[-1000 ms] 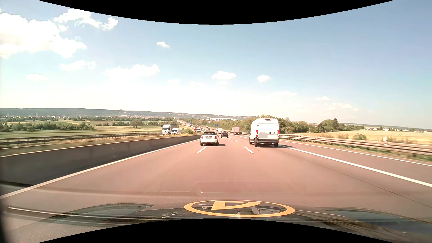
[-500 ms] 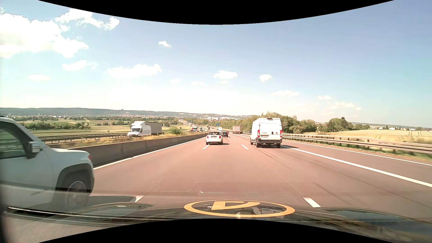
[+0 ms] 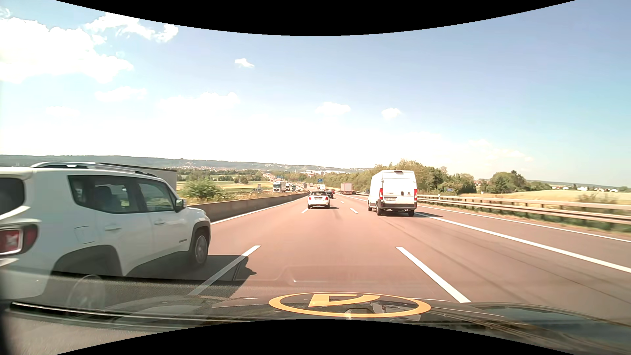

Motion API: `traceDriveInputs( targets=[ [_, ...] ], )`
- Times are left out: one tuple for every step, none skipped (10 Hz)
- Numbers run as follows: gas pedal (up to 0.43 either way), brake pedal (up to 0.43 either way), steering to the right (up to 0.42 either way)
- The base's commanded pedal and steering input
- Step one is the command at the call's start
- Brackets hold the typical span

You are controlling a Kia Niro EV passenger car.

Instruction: Follow the waypoints while adhering to traffic rules and regulations

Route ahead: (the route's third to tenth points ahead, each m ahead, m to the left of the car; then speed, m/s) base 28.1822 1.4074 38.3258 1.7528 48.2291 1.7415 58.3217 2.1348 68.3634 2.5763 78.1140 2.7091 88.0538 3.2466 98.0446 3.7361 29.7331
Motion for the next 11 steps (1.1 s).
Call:
traceDriveInputs(
  targets=[
    [0.157,0.000,-0.004],
    [0.157,0.000,-0.004],
    [0.157,0.000,-0.004],
    [0.157,0.000,-0.004],
    [0.157,0.000,-0.004],
    [0.157,0.000,-0.004],
    [0.150,0.000,-0.004],
    [0.150,0.000,-0.004],
    [0.150,0.000,-0.004],
    [0.150,0.000,-0.004],
    [0.150,0.000,-0.004]
  ],
)
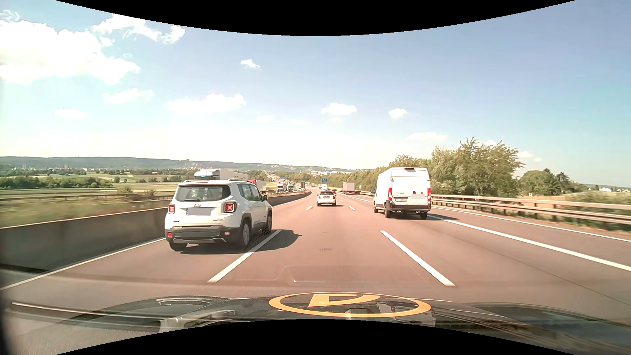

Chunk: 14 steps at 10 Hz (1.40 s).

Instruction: Follow the waypoints while adhering to traffic rules and regulations

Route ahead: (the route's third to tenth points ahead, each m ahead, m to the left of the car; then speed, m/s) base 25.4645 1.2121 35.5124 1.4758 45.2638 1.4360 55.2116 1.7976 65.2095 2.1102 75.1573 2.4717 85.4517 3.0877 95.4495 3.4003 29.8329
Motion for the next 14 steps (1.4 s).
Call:
traceDriveInputs(
  targets=[
    [0.150,0.000,-0.004],
    [0.150,0.000,-0.004],
    [0.150,0.000,-0.004],
    [0.150,0.000,-0.004],
    [0.150,0.000,-0.004],
    [0.150,0.000,-0.004],
    [0.150,0.000,-0.004],
    [0.150,0.000,-0.004],
    [0.150,0.000,-0.004],
    [0.150,0.000,-0.004],
    [0.150,0.000,-0.002],
    [0.150,0.000,-0.002],
    [0.150,0.000,-0.002],
    [0.157,0.000,-0.002]
  ],
)
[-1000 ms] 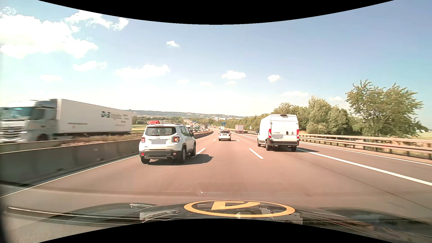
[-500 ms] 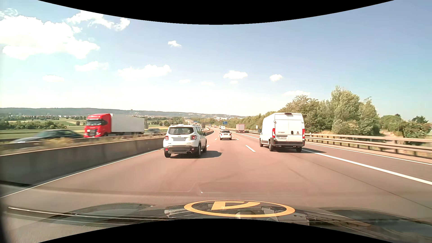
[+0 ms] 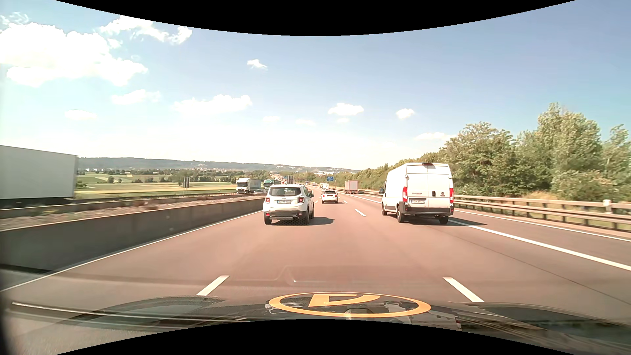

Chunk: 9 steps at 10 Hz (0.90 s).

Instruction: Follow the waypoints while adhering to traffic rules and regulations

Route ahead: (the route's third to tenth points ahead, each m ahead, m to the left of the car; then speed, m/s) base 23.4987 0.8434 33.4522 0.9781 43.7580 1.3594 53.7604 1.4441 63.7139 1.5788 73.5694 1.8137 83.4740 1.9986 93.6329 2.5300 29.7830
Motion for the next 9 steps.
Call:
traceDriveInputs(
  targets=[
    [0.157,0.000,-0.002],
    [0.157,0.000,-0.002],
    [0.169,0.000,-0.002],
    [0.169,0.000,-0.002],
    [0.169,0.000,-0.002],
    [0.169,0.000,-0.002],
    [0.169,0.000,-0.002],
    [0.169,0.000,-0.002],
    [0.169,0.000,-0.002]
  ],
)
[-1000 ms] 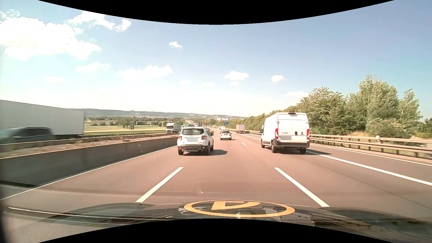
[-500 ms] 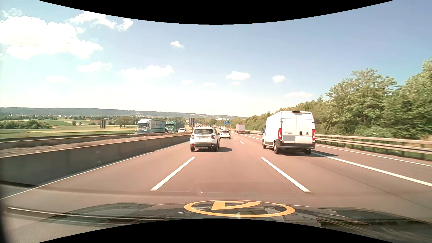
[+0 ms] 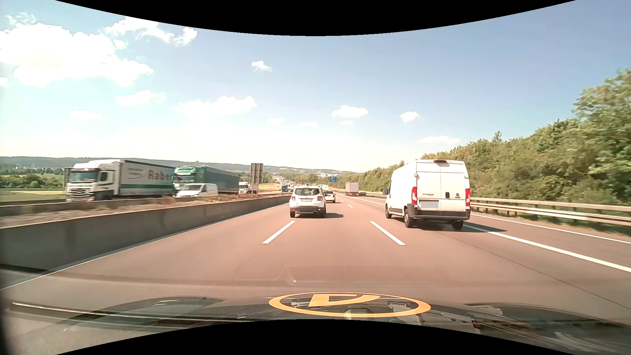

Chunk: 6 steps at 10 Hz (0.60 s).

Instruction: Follow the waypoints while adhering to traffic rules and regulations

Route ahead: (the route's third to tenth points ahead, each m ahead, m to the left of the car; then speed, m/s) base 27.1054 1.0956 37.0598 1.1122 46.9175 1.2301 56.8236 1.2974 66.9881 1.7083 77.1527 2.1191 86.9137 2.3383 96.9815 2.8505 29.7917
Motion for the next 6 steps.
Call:
traceDriveInputs(
  targets=[
    [0.169,0.000,-0.002],
    [0.169,0.000,-0.003],
    [0.169,0.000,-0.002],
    [0.169,0.000,-0.002],
    [0.169,0.000,-0.002],
    [0.169,0.000,-0.002]
  ],
)
